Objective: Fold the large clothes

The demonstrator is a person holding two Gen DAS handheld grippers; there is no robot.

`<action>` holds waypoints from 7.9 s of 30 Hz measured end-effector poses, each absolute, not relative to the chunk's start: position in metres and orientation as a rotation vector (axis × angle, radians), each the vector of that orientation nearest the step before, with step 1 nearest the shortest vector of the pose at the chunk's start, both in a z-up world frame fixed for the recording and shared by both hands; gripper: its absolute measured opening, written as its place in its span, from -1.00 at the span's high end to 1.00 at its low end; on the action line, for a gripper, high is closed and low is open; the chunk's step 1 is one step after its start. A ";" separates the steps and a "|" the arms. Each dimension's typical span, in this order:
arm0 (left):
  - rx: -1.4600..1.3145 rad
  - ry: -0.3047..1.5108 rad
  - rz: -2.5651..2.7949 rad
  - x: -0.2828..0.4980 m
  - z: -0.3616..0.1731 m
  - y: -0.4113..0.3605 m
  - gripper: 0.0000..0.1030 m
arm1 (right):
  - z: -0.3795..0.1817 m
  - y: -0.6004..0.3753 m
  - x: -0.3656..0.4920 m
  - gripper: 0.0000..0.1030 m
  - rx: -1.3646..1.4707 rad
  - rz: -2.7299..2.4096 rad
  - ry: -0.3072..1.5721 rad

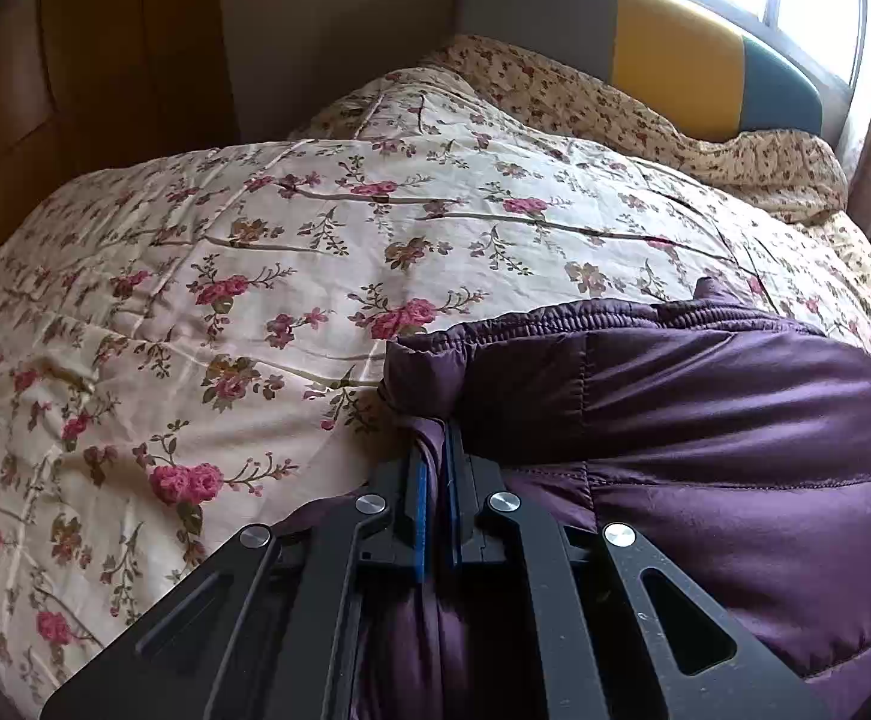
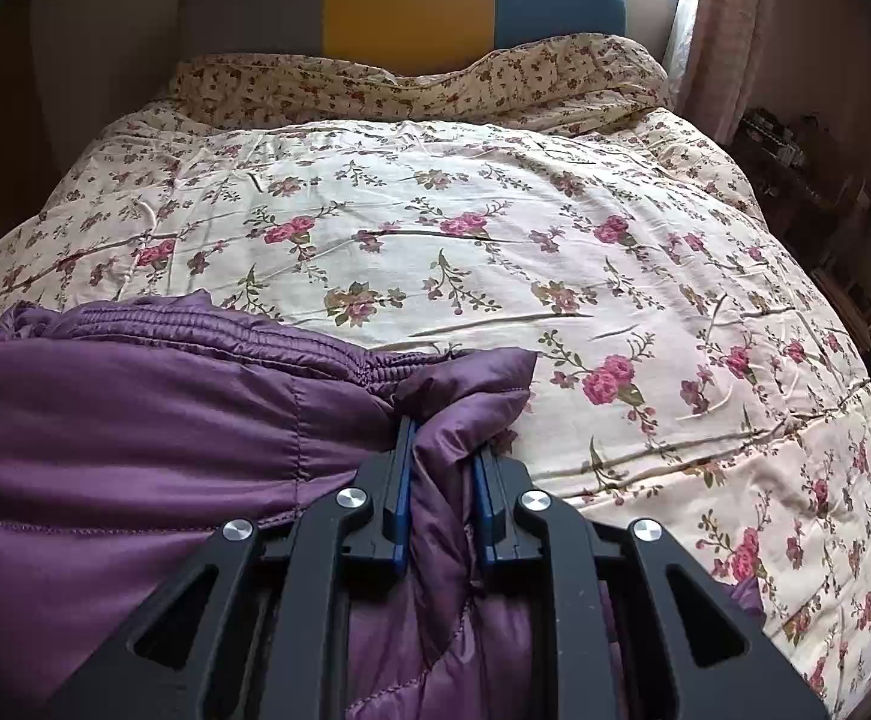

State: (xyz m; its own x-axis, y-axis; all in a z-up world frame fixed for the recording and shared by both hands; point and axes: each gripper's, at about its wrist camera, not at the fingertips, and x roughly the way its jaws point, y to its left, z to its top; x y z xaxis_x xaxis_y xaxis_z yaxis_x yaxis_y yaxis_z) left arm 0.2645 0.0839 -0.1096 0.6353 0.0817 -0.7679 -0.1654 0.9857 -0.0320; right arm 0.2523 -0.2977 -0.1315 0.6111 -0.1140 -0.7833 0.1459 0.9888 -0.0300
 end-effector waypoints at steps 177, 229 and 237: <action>-0.344 0.875 -0.620 0.165 -0.004 -0.132 0.66 | -0.057 -0.342 0.033 0.00 0.065 -0.242 0.876; -0.255 0.832 -0.356 0.129 -0.047 -0.069 -0.26 | -0.015 -0.327 -0.007 -0.31 0.091 -0.222 0.844; -0.241 0.847 -0.310 0.119 -0.067 -0.053 -0.11 | 0.011 -0.298 -0.003 -0.31 0.075 -0.128 0.791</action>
State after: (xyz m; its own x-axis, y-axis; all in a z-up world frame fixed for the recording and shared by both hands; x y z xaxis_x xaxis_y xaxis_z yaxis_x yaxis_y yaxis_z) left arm 0.1190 -0.0533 -0.0671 0.6217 -0.3620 -0.6946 0.1722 0.9283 -0.3297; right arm -0.0033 -0.2977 0.0112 0.6959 -0.0864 -0.7130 0.1423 0.9896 0.0190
